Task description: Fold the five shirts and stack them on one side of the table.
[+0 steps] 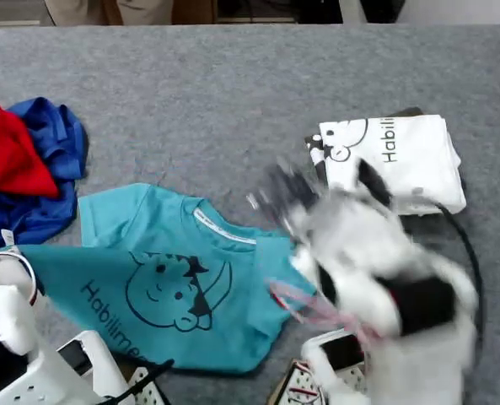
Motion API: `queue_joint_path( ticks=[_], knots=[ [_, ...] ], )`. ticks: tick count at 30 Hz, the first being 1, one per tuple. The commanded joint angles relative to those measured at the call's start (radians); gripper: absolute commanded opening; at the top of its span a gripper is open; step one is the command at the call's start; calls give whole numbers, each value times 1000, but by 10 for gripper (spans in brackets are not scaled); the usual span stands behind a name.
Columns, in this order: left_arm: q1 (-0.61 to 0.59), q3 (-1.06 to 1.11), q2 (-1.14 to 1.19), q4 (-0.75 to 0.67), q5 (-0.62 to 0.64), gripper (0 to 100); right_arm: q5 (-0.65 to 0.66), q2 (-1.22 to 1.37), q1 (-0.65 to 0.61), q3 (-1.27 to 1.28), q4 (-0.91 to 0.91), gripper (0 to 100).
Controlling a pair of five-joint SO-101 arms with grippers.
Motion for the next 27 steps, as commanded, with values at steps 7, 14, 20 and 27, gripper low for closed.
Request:
queue_joint_path(
  ticks=[7,14,20,27],
  knots=[
    [-14,161,-1,11,12,18,-147,961,-351,-426,-117,403],
    [-12,152,-1,9,11,18,-147,1543,-386,-1004,-41,405],
    [-11,158,-1,9,11,18,-147,1900,-386,-1477,55,404],
    [-12,158,-1,9,12,18,-147,2160,-341,-1664,60,309]
  ],
)
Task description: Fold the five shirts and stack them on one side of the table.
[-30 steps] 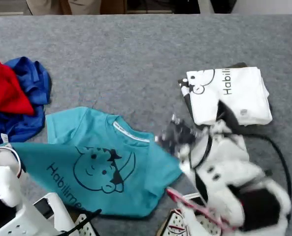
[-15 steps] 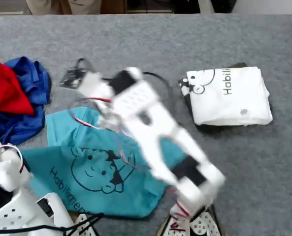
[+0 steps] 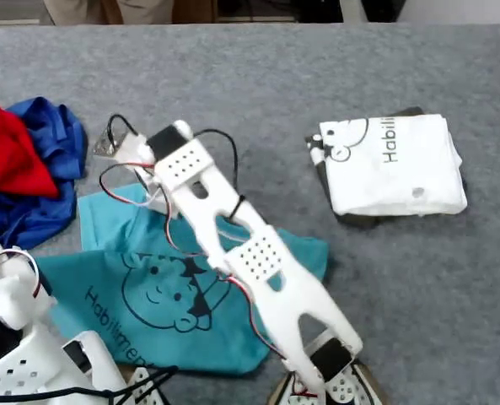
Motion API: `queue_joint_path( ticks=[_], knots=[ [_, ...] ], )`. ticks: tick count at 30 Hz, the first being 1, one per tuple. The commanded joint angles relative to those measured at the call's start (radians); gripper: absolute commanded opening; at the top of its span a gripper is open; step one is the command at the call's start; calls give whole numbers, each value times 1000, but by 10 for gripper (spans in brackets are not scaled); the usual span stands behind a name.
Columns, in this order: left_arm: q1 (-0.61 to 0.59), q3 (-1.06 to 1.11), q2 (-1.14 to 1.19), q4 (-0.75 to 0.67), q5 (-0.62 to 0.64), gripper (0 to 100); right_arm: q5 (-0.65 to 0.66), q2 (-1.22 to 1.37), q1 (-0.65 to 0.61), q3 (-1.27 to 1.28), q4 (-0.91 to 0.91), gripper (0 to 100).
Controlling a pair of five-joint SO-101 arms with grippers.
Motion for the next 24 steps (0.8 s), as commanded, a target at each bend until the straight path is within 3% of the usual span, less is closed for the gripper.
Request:
queue_joint_path(
  ticks=[1,4,5,7,11,16,20,24],
  knots=[
    [-11,-6,-2,9,8,18,-11,50,44,-70,18,250],
    [-11,-6,-2,9,9,18,-11,59,90,-70,21,25],
    [-11,-6,-2,9,11,18,-11,59,108,-73,23,0],
    [-9,-6,-2,9,12,18,-11,54,150,-70,25,43],
    [-8,2,7,6,8,18,-31,18,266,-16,25,5],
    [6,123,8,-101,-2,19,-29,-136,412,237,25,2],
    [144,253,7,-167,-149,19,46,-317,496,487,21,2],
    [250,233,7,-192,-152,19,107,-489,576,677,18,2]
  ],
)
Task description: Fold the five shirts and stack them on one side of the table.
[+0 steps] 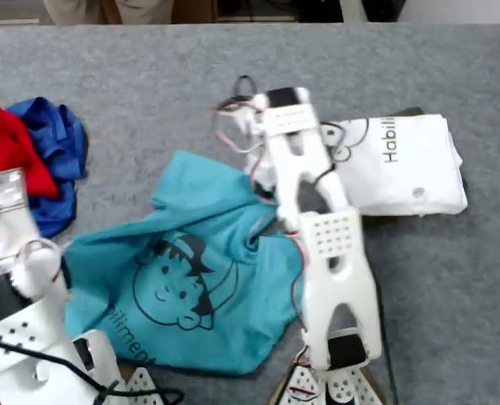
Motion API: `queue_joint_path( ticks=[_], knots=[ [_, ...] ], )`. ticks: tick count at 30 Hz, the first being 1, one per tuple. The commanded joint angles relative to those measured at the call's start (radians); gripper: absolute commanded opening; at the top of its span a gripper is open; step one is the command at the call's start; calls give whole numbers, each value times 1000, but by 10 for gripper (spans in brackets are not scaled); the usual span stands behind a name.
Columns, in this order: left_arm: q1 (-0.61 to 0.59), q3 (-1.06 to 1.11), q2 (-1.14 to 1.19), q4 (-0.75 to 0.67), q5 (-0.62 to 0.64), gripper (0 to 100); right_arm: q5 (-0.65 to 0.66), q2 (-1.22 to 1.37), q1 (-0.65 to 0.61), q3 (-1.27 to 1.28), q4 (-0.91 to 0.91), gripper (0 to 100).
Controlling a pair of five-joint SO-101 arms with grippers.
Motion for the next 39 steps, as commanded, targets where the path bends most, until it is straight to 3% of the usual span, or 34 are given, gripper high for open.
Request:
queue_joint_path(
  ticks=[1,6,10,15,17,25,33,39],
  knots=[
    [81,-26,-5,-49,3,19,61,-199,91,157,20,2],
    [126,-46,27,-63,41,18,166,-364,154,387,-8,2],
    [130,-54,179,-40,69,18,290,-496,151,578,-71,19],
    [129,-92,334,-37,138,18,322,-673,148,679,-110,291],
    [129,-107,354,-37,146,18,342,-742,147,687,-109,349],
    [137,-103,354,-35,146,18,345,-941,48,602,-12,136],
    [130,-100,354,-35,144,18,236,-671,-36,386,-221,235],
    [126,-103,354,-35,104,18,279,-387,-76,67,-236,235]
  ],
)
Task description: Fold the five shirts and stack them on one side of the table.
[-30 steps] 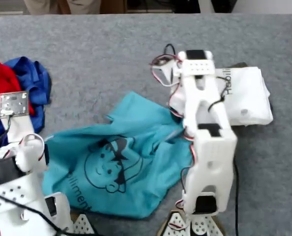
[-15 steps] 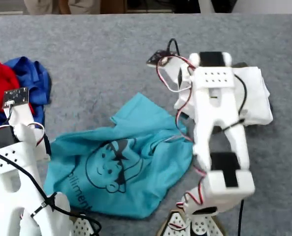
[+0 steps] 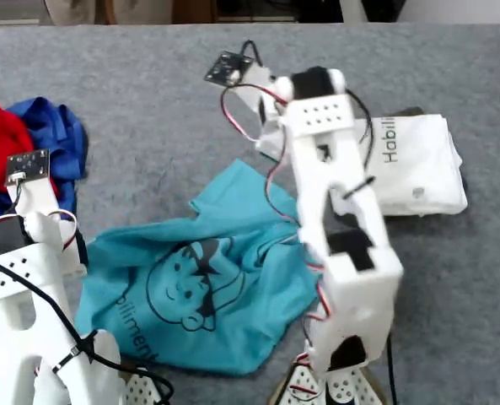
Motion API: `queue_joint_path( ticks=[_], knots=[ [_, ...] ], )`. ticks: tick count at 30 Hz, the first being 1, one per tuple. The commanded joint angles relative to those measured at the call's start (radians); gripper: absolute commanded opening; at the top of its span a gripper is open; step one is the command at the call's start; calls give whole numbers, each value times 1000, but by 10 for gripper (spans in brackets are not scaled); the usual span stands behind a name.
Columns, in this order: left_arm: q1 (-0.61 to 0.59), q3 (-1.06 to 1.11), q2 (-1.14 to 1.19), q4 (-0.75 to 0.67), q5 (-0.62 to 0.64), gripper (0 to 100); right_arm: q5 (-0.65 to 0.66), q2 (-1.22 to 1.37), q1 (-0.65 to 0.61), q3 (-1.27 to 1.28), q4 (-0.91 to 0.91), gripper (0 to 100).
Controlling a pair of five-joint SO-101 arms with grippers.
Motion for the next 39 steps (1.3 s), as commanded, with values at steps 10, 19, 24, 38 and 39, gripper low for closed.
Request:
queue_joint_path(
  ticks=[10,19,24,38,39],
  knots=[
    [0,-26,4,6,-60,18,77,510,-127,-657,189,235],
    [8,44,4,-3,-66,18,180,657,-139,-783,239,235],
    [8,52,4,-5,-66,18,199,667,-136,-782,226,235],
    [8,49,4,-44,-61,18,195,771,-125,-817,118,235],
    [9,49,4,-44,-61,18,196,771,-125,-817,118,235]
  ],
)
